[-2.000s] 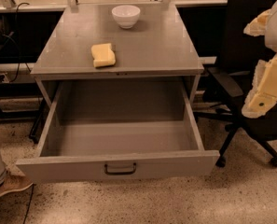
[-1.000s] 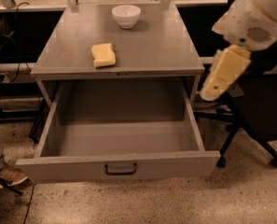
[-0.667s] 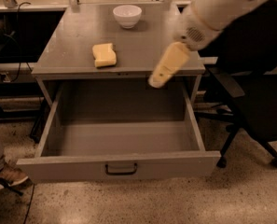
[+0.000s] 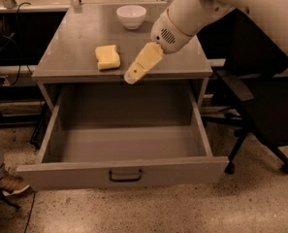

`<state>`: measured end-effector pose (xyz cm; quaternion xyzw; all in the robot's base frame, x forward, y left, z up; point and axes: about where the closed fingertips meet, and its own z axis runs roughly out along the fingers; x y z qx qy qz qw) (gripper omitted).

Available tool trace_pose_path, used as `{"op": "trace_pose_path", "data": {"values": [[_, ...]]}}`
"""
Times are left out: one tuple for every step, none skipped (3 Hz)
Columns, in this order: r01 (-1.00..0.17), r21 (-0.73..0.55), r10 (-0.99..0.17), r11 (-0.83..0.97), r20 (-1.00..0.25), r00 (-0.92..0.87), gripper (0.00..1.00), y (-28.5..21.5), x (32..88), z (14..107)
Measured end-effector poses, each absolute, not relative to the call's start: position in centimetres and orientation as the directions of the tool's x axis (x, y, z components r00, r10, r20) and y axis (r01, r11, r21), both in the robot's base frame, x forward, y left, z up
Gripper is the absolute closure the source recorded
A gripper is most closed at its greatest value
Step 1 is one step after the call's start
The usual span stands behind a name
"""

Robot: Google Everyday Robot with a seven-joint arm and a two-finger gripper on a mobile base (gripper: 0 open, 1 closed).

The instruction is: Place sponge into top drawer

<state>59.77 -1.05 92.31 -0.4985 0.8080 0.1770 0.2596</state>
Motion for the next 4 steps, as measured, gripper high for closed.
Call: {"op": "trace_pose_path", "data": {"values": [[-0.897,0.029,-0.7,0.441,-0.615,-0.364,0.0,-0.4,60.2,91.9],[-0.897,-0.002,-0.674,0.442,-0.661,-0.331,0.0,2.3,63.7,91.3],[-0.883,-0.056,-0.645,0.465,-0.705,-0.295,0.0,5.4,68.0,91.0],[-0.856,-0.108,-0.634,0.506,-0.719,-0.285,0.0,7.5,71.3,90.6]]}}
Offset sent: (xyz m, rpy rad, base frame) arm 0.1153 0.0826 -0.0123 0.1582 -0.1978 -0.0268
